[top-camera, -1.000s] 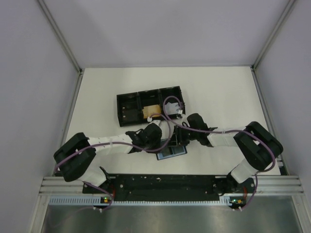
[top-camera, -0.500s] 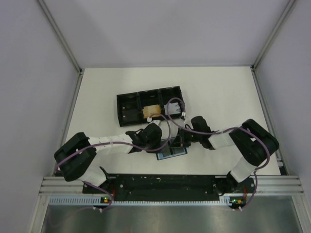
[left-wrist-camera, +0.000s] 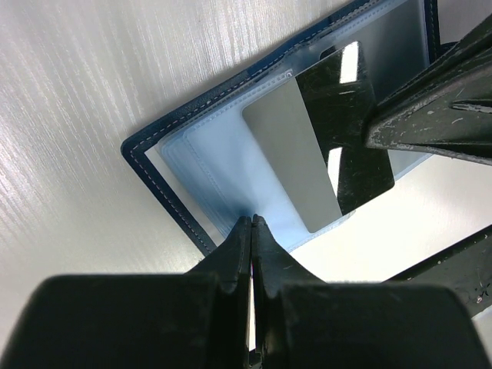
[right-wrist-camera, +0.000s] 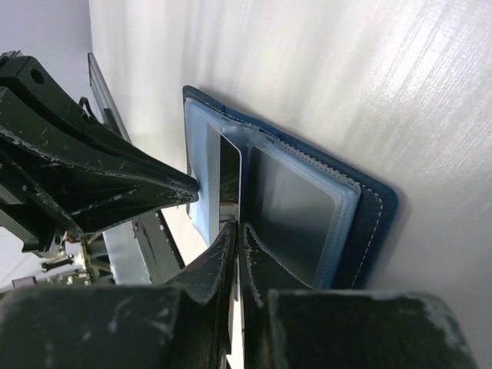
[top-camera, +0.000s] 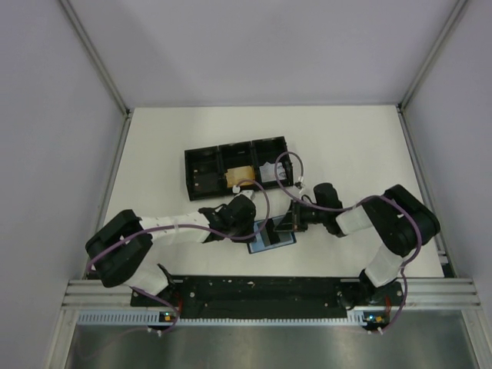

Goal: Take the credit cards out of the card holder
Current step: Remove the credit card from the card holder, then place the credit card in the storage box.

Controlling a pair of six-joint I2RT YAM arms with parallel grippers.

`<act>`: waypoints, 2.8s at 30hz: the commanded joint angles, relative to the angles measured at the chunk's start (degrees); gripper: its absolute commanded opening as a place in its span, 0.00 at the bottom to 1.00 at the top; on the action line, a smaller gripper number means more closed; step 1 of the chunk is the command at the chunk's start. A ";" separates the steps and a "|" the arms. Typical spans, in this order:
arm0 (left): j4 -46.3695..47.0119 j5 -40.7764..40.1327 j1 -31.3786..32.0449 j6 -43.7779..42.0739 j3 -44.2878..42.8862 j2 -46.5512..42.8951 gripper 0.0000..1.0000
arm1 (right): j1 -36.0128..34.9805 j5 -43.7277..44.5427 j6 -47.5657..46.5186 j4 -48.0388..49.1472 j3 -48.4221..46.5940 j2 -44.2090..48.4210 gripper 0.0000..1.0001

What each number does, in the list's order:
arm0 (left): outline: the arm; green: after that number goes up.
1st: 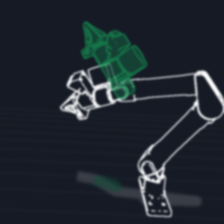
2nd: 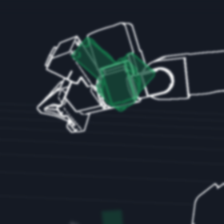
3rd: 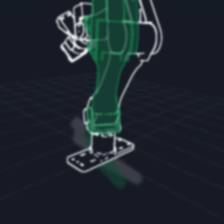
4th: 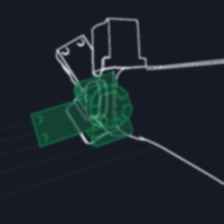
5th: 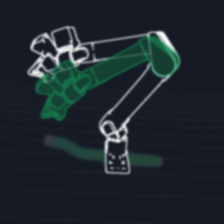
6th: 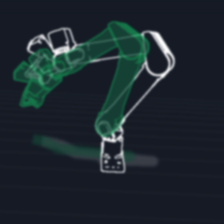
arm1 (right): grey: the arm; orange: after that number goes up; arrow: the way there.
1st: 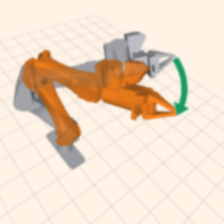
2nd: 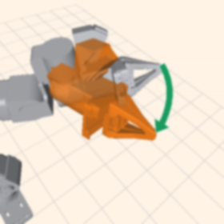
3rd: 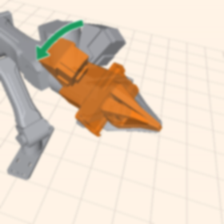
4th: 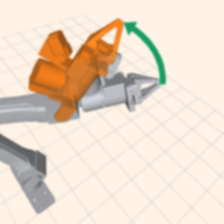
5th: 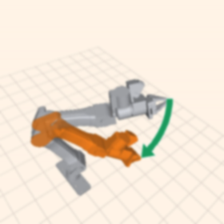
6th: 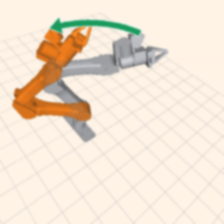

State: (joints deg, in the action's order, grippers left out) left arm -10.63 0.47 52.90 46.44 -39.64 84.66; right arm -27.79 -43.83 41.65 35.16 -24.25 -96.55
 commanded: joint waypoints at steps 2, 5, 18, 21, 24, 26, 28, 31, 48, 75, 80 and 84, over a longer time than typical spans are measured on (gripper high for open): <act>-2.73 -0.82 -0.35 -0.56 1.49 0.68 0.00 | 0.46 -3.45 0.01 4.13 -0.53 -0.21 0.13; -2.73 -0.82 -0.35 -0.56 1.14 0.85 0.00 | 0.02 -3.54 0.01 3.60 -1.76 -0.91 0.22; -2.29 -0.82 -0.35 -0.64 1.49 0.07 0.00 | -1.48 -4.33 3.00 8.44 -3.44 -6.28 0.11; -2.11 -0.91 -0.35 -0.82 2.02 -0.99 0.00 | 0.10 -3.46 3.00 7.74 -2.12 -5.23 0.00; -1.85 -1.61 -0.26 -1.17 2.46 -2.31 0.00 | 2.56 -3.10 2.30 6.33 0.25 -2.95 0.00; -1.93 -2.05 -0.35 -1.26 2.55 -3.01 0.00 | 4.05 -3.19 2.03 5.80 1.48 -1.10 0.00; -1.94 -2.49 -0.26 -1.26 2.55 -3.45 0.00 | 5.29 -3.19 1.95 4.66 2.27 1.27 0.00; -1.15 -3.37 -0.35 -1.70 3.25 -5.46 0.00 | 6.43 -2.66 1.07 1.07 2.98 5.31 0.00; 1.23 -3.29 -0.17 -6.10 3.52 -26.91 0.72 | 5.56 6.04 -11.22 -23.82 -0.01 33.17 0.00; -9.50 -2.24 -5.88 15.96 -18.02 -23.85 0.95 | -39.00 69.84 -76.27 -5.28 -0.09 45.41 0.00; -5.54 -0.73 -6.15 18.16 -18.28 -21.65 0.93 | -41.29 72.75 -80.84 -2.73 -0.36 42.86 0.00; -4.58 -0.73 -6.41 19.39 -19.51 -18.49 0.90 | -41.99 73.80 -82.69 -1.15 -0.45 41.36 0.00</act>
State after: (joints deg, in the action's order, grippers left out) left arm -20.21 -1.30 46.92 63.55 -55.83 64.10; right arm -68.66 26.57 -36.88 28.62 -24.29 -54.11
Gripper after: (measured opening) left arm 0.915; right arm 0.006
